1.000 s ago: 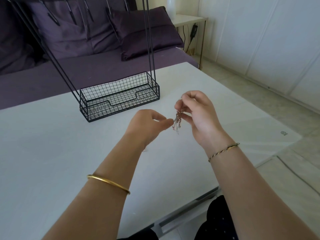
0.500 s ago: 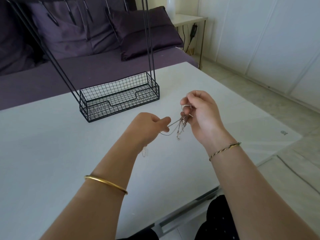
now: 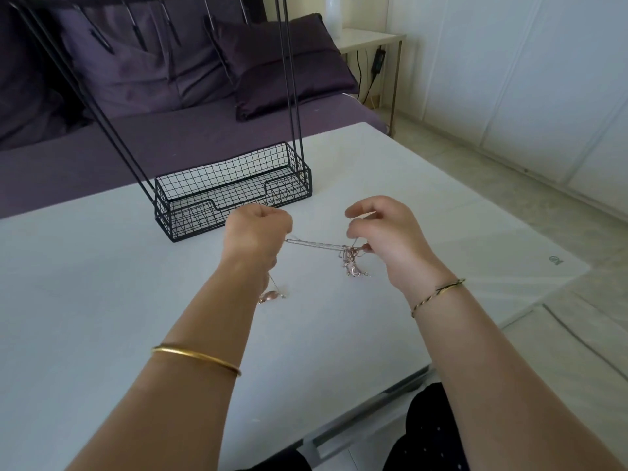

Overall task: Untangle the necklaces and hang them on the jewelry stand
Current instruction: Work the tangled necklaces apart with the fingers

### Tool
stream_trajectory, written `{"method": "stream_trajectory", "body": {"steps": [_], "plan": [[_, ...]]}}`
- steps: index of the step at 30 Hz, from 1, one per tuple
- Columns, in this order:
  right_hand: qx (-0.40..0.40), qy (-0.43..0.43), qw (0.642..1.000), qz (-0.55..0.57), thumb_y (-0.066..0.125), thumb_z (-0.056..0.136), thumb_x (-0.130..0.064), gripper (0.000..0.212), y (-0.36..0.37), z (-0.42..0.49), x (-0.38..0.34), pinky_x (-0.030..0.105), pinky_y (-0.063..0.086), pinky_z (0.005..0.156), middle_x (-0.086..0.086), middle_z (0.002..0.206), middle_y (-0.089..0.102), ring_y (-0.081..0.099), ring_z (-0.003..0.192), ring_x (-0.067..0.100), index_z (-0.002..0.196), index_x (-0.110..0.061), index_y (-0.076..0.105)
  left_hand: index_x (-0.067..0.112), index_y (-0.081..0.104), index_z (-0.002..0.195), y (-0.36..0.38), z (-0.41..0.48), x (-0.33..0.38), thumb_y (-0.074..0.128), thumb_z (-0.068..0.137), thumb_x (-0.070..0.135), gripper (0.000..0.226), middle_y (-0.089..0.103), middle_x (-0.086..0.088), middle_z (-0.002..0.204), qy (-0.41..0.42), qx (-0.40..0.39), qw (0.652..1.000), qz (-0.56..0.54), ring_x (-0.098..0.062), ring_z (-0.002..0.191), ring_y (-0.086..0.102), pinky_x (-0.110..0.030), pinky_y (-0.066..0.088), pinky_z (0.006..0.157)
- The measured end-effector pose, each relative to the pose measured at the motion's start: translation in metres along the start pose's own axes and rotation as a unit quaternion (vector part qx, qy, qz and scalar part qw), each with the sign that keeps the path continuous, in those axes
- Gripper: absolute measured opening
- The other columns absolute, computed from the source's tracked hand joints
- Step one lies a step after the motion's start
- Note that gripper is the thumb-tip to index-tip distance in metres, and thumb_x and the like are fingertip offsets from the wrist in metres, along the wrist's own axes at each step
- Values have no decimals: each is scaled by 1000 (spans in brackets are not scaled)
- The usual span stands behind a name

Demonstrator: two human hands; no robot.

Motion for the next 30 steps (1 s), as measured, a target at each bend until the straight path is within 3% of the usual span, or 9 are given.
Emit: {"method": "stream_trajectory", "body": {"steps": [5, 9, 11, 15, 19, 22, 24, 27, 30], "plan": [[6, -46, 998, -49, 65, 78, 2, 20, 1, 1, 3, 22, 40, 58, -8, 54, 46, 44, 52, 8, 75, -18, 67, 13, 66, 97, -3, 2, -4, 46, 89, 6, 23, 49, 3, 64, 79, 47, 977, 193, -14, 48, 38, -20, 28, 44], [24, -64, 996, -54, 64, 82, -2, 18, -1, 4, 5, 24, 42, 60, -12, 48, 44, 43, 47, 4, 76, -19, 68, 8, 68, 89, -3, 3, -5, 48, 96, 20, 24, 50, -1, 58, 82, 38, 967, 236, -18, 46, 40, -18, 31, 43], [29, -62, 996, -49, 64, 85, -8, 12, -1, 5, 5, 25, 43, 62, -16, 43, 46, 45, 45, 0, 79, -17, 69, 10, 69, 81, -2, 1, -4, 44, 98, 29, 35, 42, 2, 48, 64, 18, 978, 196, -14, 40, 35, -17, 26, 40], [9, -23, 999, -34, 62, 84, -10, 9, -3, 5, 3, 25, 43, 65, -15, 57, 52, 46, 56, 5, 77, -12, 67, 11, 68, 77, 0, 0, -2, 39, 98, 33, 42, 31, 5, 41, -45, -21, 999, 23, -13, 43, 28, -22, 23, 44], [-28, 25, 998, -56, 58, 78, -6, 14, -3, 4, 3, 26, 30, 59, -14, 39, 39, 35, 57, 16, 84, 4, 67, 10, 68, 85, 0, -4, 1, 35, 100, 33, 43, 25, 8, 45, -91, -49, 989, -106, -8, 38, 21, -17, 18, 36], [-44, 21, 997, -66, 63, 78, -7, 16, 0, 2, 2, 26, 31, 62, 0, 67, 49, 38, 67, 17, 86, 7, 67, 9, 67, 91, -2, -5, 2, 30, 101, 33, 46, 21, 7, 48, -103, -53, 978, -176, -8, 38, 16, -15, 15, 36], [-55, 11, 996, -67, 65, 80, -9, 15, 1, 1, 3, 24, 33, 57, 2, 76, 53, 41, 67, 14, 88, 3, 69, 8, 67, 94, -1, -6, 2, 28, 101, 33, 47, 21, 8, 46, -113, -58, 968, -216, -8, 37, 15, -15, 13, 38], [-53, -6, 997, -61, 64, 83, -7, 11, 3, 0, 5, 21, 32, 52, 2, 68, 53, 40, 55, 11, 87, 0, 71, 7, 67, 98, 2, -7, 3, 26, 102, 35, 50, 26, 8, 45, -112, -88, 955, -258, -7, 36, 15, -15, 12, 37], [-28, -28, 999, -29, 63, 83, -6, 10, 5, 0, 4, 20, 33, 51, -1, 61, 53, 40, 48, 10, 84, 0, 70, 7, 68, 94, 6, -6, 6, 27, 102, 37, 52, 55, 2, 56, -86, -133, 954, -256, -6, 35, 17, -16, 13, 34]]}}
Point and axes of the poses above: each hand's wrist, its own z-axis towards the middle knuckle, its own y-axis out of the palm, x = y × z, the point moved 3 cm from there along z, towards the middle knuckle
